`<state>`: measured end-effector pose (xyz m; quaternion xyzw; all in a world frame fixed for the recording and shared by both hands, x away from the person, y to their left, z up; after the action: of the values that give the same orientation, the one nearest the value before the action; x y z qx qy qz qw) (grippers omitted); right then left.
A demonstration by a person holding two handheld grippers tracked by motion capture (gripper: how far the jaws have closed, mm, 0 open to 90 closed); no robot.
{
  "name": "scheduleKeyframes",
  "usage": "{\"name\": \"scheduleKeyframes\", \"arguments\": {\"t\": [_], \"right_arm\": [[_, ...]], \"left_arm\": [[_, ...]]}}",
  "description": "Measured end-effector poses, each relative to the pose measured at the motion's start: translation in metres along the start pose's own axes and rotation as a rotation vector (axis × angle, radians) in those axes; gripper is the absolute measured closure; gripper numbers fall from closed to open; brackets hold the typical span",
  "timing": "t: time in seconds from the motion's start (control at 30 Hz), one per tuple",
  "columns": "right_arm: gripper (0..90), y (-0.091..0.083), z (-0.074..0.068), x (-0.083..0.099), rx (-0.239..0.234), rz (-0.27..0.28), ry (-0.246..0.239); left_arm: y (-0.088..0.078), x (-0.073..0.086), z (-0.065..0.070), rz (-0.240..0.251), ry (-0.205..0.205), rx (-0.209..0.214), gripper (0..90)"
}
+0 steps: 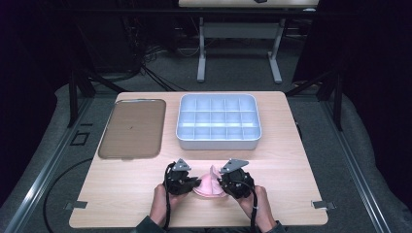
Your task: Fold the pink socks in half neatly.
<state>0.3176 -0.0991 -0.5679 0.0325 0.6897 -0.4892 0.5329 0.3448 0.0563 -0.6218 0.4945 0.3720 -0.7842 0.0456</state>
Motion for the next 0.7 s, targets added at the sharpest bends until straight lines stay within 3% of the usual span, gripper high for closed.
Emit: {"name": "scheduleKeyframes", "arguments": {"t": [0.17, 0.53, 0.7], "right_arm": [[82.7, 0.000, 0.000, -0.001, -0.007, -0.003, -0.005], [82.8, 0.005, -0.008, -0.005, -0.034, 0.012, -0.005], [82.7, 0.009, -0.010, -0.006, -0.045, 0.009, -0.013]], "left_arm": [[0.000, 0.000, 0.000, 0.001, 0.021, -0.008, 82.3], [0.001, 0.000, 0.002, 0.009, 0.028, -0.009, 82.9], [0.001, 0.000, 0.000, 0.011, 0.024, -0.014, 76.1]]}}
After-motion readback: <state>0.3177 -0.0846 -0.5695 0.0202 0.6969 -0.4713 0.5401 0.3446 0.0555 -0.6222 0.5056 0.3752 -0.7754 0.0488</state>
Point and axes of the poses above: each handheld gripper's, and its own axes: y roughly forward along the jaws, x roughly out of its underside, z roughly to its right, the point moved 6 cm from there along y, roughly forward along the jaws, and after that the axes turned 10 degrees about z, right-handed, at the moved point
